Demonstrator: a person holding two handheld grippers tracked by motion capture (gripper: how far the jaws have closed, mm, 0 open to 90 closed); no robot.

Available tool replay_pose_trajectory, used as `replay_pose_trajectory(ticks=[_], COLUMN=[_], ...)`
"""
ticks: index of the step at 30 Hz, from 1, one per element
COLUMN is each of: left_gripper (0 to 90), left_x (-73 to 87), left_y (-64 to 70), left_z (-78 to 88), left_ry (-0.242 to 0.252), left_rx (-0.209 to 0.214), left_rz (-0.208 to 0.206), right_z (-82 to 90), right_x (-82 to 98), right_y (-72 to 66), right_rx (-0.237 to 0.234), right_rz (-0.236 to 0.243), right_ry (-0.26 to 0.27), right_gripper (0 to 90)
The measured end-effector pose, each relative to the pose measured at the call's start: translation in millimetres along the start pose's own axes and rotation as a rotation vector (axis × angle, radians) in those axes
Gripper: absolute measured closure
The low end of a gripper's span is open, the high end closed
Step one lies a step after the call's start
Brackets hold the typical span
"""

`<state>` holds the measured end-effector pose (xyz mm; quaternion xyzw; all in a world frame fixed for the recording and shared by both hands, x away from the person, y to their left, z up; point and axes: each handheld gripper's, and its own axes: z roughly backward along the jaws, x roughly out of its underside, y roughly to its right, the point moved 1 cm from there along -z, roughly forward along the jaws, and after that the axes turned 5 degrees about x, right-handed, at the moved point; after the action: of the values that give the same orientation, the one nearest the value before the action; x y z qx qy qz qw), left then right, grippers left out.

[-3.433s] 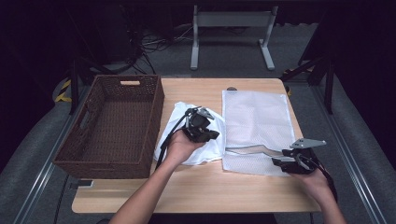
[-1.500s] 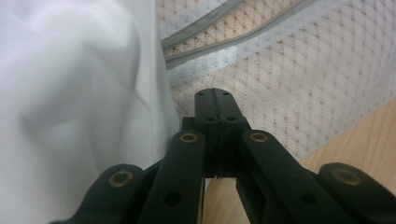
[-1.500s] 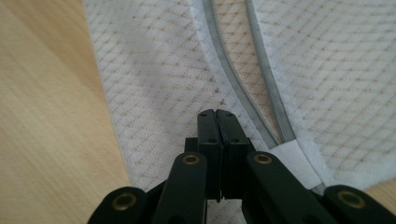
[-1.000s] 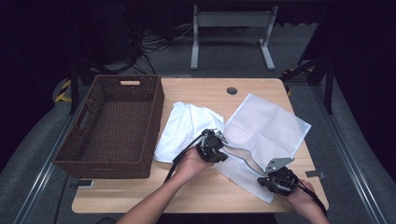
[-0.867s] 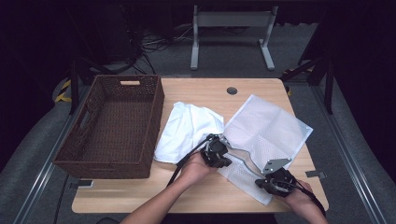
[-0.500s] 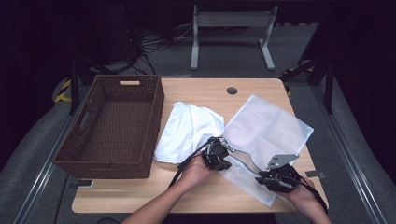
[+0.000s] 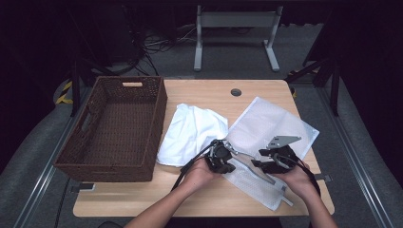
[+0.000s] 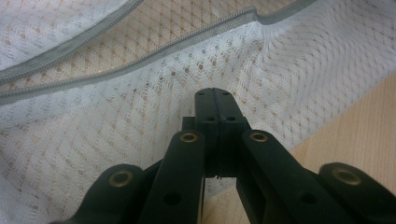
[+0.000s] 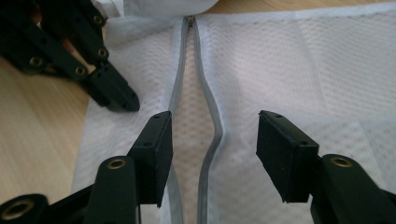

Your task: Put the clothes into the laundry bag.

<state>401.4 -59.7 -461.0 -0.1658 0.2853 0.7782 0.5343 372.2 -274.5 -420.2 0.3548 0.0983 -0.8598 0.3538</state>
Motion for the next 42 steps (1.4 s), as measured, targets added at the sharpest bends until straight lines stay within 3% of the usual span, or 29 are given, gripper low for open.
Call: replay_pose_trajectory(ticks=[6,13,17,24,31,32,34,42], left_gripper=[90.0,90.0,90.0,90.0,90.0,90.0,90.0,90.0], left_x=[0.3,1.2,2.3,2.9,2.7,2.7,2.4,0.3], left_y=[-0.2,-0.5,-1.4,-1.2,-0.8,-0.8,-0.5,0.0], left_z=[-0.1,0.3,0.4,0.5,0.6,0.6,0.6,3.9], left_ry=[0.005,0.005,0.014,0.018,0.015,0.015,0.012,0.006], left_rx=[0.001,0.005,0.015,0.013,0.008,0.008,0.006,0.005], left_rz=[0.001,0.006,0.015,0.013,0.007,0.007,0.003,0.015], right_z=[-25.7,-39.4,-39.9,-41.3,-39.0,-39.0,-37.7,-33.5], right_x=[-9.5,4.7,10.3,13.0,13.2,13.2,13.3,11.1], right_y=[3.7,5.7,11.4,18.5,21.1,21.1,22.0,21.6], right_rx=[-0.003,0.029,0.026,0.001,-0.011,-0.011,-0.001,0.008], right_rz=[0.0,0.031,0.008,-0.031,-0.049,-0.049,-0.053,-0.049], right_ry=[-0.021,-0.075,-0.08,-0.087,-0.099,-0.099,-0.107,-0.109], right_gripper=[43.7,39.6,40.1,54.4,76.9,76.9,86.9,87.9])
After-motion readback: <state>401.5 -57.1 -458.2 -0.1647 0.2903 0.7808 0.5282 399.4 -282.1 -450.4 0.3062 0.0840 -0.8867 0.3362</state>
